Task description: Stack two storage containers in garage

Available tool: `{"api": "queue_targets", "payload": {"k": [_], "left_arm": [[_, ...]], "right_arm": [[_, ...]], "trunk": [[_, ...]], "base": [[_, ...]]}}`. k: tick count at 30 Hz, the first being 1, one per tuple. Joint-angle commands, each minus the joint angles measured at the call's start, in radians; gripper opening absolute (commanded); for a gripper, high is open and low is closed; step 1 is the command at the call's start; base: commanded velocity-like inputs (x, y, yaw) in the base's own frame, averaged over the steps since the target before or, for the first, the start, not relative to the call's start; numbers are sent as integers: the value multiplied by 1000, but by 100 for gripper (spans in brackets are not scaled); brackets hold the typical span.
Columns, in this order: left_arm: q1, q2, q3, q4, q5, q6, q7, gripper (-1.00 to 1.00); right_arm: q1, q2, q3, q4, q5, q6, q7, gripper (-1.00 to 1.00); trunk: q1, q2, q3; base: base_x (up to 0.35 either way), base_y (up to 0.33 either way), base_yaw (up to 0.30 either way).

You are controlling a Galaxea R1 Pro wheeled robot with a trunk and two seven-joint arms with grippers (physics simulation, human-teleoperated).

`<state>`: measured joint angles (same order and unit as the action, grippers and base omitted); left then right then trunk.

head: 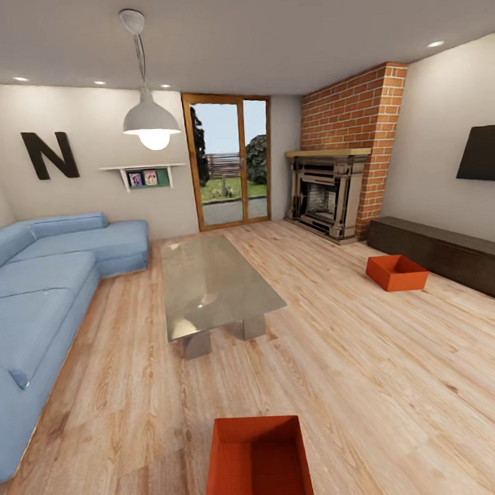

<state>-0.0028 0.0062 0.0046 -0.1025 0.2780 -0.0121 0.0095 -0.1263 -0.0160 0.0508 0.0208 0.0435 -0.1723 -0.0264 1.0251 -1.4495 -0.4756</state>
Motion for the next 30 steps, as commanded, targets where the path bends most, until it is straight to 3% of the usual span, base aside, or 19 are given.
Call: {"api": "queue_targets", "payload": {"k": [1, 30], "left_arm": [[0, 0, 0, 0, 4, -1, 1, 100], [0, 1, 0, -3, 3, -2, 0, 100]], "right_arm": [[-1, 0, 3, 2, 4, -4, -3, 100], [-1, -5, 1, 2, 3, 4, 11, 100]], "trunk": [[0, -1, -1], [0, -1, -42]], "base": [[0, 0, 0], [0, 0, 0]]}}
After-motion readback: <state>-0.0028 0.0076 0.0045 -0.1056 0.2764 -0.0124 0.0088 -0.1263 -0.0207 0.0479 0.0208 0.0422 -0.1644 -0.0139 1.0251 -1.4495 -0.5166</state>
